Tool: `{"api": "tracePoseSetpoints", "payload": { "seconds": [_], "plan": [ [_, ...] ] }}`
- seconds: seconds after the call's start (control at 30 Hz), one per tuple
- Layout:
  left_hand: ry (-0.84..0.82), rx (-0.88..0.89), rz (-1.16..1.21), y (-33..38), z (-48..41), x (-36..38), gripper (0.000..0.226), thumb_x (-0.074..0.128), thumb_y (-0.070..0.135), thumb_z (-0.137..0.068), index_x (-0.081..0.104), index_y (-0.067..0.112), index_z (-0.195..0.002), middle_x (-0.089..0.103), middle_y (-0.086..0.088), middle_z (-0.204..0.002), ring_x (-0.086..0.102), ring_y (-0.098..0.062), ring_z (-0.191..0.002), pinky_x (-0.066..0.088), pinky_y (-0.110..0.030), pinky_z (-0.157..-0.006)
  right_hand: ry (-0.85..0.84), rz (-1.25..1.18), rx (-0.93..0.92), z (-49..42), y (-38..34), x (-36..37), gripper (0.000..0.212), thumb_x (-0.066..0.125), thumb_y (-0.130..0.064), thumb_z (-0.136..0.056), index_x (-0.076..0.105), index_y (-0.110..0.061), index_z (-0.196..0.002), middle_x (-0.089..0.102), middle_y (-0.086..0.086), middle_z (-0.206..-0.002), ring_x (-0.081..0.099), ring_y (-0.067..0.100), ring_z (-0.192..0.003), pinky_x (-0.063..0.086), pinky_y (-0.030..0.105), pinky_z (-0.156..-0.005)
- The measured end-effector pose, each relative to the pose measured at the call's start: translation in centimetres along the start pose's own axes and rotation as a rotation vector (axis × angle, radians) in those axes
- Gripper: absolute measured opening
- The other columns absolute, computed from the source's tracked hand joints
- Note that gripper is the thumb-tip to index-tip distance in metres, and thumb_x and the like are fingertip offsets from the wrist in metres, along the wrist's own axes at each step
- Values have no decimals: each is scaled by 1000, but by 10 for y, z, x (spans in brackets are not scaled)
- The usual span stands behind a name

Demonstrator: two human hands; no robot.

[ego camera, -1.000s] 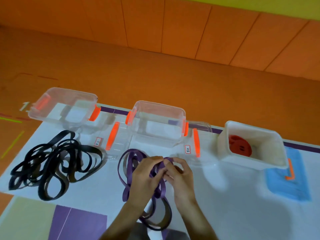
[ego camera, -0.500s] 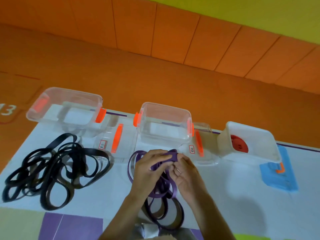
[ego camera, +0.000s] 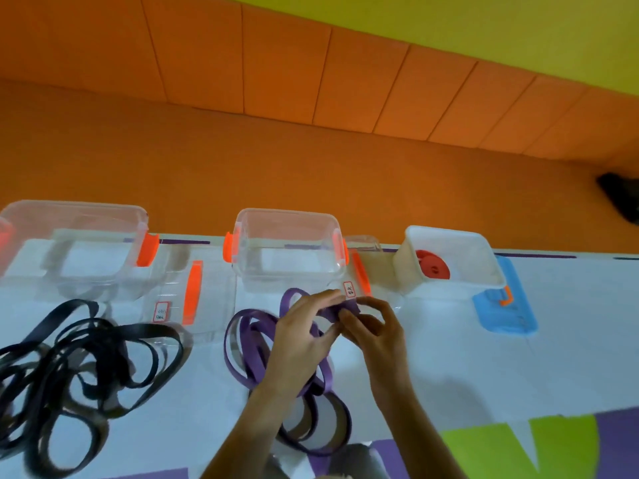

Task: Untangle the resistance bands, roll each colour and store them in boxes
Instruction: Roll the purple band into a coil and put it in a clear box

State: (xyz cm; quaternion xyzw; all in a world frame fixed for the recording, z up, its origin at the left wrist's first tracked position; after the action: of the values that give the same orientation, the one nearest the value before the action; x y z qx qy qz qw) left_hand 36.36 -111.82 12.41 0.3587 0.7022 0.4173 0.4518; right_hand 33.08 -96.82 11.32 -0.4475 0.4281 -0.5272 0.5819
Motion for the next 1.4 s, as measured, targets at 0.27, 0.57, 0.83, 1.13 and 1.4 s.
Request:
{"api": "tracePoseSetpoints", "payload": {
  "seconds": [0.27, 0.57, 0.83, 1.13, 1.4],
  "plan": [
    [-1, 138, 5, 11, -5, 12, 35, 82, 33, -87, 79, 24, -121, 69, 27, -117, 66, 9, -112, 57, -20, -97, -97, -183, 210, -1, 17, -14, 32, 63, -46, -96, 81, -20, -100, 78, 13, -103, 76, 26, -99, 61, 31, -84],
    [2, -132, 106, -8, -7, -20, 27, 85, 54, -81, 73, 47, -104, 75, 26, -107, 71, -2, -107, 59, -16, -83, -382, 88, -117, -22, -23, -4, 17, 74, -20, -95, 75, -17, -111, 77, 8, -108, 74, 28, -98, 62, 36, -82],
    [13, -110, 228, 0, -10, -68, 34, 87, 28, -86, 81, 43, -116, 74, 12, -110, 72, -19, -108, 59, -23, -87, -562, -85, -97, -20, -34, 38, 26, 72, -12, -97, 68, 4, -117, 74, 22, -117, 72, 39, -112, 63, 44, -90],
    [145, -237, 377, -11, 4, -92, 24, 98, 30, -72, 80, 30, -88, 82, 2, -96, 78, -17, -91, 60, -25, -80, -589, 130, -162, -17, -56, 58, 22, 82, -24, -90, 76, -23, -111, 79, 7, -104, 79, 30, -95, 66, 40, -81],
    [142, -243, 446, -14, 7, -87, 26, 88, 15, -81, 85, 27, -104, 80, -3, -105, 76, -23, -98, 60, -29, -85, -515, 87, -70, -5, -35, 61, 21, 75, -3, -95, 71, -10, -115, 78, 3, -110, 76, 21, -104, 63, 30, -81]
  ]
}}
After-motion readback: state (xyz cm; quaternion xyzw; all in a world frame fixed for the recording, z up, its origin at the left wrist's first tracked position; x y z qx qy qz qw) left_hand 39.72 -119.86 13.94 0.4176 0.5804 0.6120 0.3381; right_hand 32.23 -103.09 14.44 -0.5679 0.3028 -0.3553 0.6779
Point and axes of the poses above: each hand's wrist, its own z-axis away from the middle knuckle, its own x-axis out of the palm, y = z × x, the point moved 7 cm from there along -z, towards the middle knuckle
